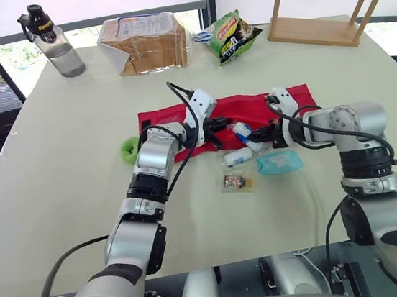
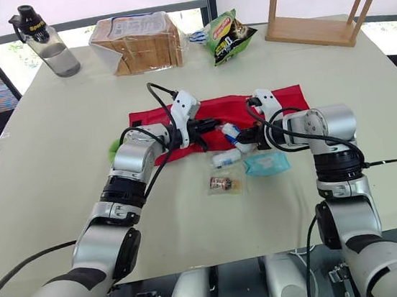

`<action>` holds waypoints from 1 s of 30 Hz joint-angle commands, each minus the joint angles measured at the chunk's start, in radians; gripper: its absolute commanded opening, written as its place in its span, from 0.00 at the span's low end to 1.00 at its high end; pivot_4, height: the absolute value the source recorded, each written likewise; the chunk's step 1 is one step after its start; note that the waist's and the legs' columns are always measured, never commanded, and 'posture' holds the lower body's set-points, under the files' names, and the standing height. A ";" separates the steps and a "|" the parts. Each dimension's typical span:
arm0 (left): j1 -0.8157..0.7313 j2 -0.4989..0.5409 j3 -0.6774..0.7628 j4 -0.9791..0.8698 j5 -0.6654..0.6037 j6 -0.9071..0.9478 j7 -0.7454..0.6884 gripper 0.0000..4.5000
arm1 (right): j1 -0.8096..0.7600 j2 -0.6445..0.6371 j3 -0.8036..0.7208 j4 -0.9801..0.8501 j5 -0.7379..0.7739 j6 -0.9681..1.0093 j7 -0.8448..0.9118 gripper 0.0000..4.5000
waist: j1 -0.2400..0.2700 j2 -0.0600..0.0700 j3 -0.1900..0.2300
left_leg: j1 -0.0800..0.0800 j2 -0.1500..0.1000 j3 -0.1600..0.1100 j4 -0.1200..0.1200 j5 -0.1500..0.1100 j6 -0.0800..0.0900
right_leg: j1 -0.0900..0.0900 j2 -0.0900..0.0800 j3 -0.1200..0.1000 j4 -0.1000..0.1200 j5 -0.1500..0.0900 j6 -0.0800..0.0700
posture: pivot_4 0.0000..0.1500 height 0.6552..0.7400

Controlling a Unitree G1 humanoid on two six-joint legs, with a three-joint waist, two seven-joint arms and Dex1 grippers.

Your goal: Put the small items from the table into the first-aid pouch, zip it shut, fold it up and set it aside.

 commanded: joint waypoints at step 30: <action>0.031 0.023 -0.023 -0.082 0.002 -0.044 0.009 0.00 | 0.077 -0.295 0.282 0.045 0.095 -0.414 0.419 0.69 | 0.004 0.002 0.001 | 0.000 0.000 -0.001 0.000 0.000 0.000 | 0.000 0.000 -0.001 -0.001 0.000 0.000 | 1.00 1.00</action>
